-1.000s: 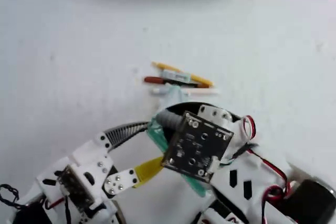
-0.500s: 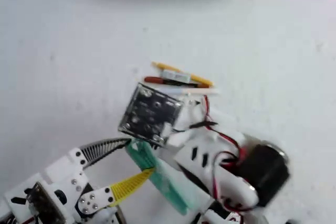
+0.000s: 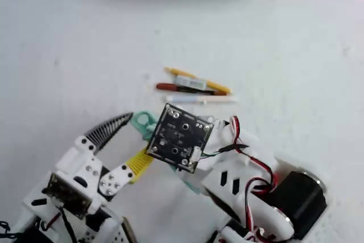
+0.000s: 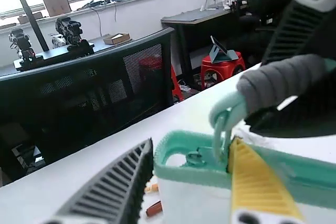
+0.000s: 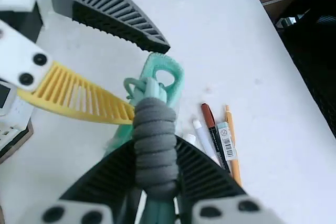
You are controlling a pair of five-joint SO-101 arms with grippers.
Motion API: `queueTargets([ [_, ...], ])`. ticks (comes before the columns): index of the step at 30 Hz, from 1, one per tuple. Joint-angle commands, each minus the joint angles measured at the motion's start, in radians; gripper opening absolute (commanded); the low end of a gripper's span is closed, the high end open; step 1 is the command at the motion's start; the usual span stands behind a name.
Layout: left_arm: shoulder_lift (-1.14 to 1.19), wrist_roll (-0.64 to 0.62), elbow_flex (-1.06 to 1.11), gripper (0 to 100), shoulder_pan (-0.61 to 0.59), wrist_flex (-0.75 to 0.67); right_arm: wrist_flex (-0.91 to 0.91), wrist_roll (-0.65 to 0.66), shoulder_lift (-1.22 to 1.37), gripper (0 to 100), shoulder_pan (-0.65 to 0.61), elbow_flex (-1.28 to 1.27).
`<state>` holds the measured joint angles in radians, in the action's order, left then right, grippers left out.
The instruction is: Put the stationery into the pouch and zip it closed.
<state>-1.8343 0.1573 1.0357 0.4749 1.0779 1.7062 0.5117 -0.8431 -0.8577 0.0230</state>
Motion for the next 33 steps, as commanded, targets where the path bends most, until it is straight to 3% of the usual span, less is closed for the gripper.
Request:
queueTargets([
  [1, 0.012, -0.034, 0.055, 25, -0.005, -0.002, 0.01, -0.009, -0.01, 1.7, 0.001, 0.003],
  [8, 0.012, -0.035, 0.058, 25, -0.005, -0.069, 0.01, -0.008, -0.016, 2.2, 0.005, -0.089],
  [14, 0.012, -0.035, 0.074, 25, -0.001, -0.084, 0.012, -0.058, -0.018, 16.3, 0.002, -0.135],
  [24, 0.012, -0.035, 0.221, 24, -0.008, -0.224, 0.015, -0.146, 0.008, 21.0, 0.005, -0.048],
  [33, 0.012, -0.029, 0.218, 24, -0.008, -0.222, 0.015, -0.114, 0.11, 15.8, 0.008, -0.104],
])
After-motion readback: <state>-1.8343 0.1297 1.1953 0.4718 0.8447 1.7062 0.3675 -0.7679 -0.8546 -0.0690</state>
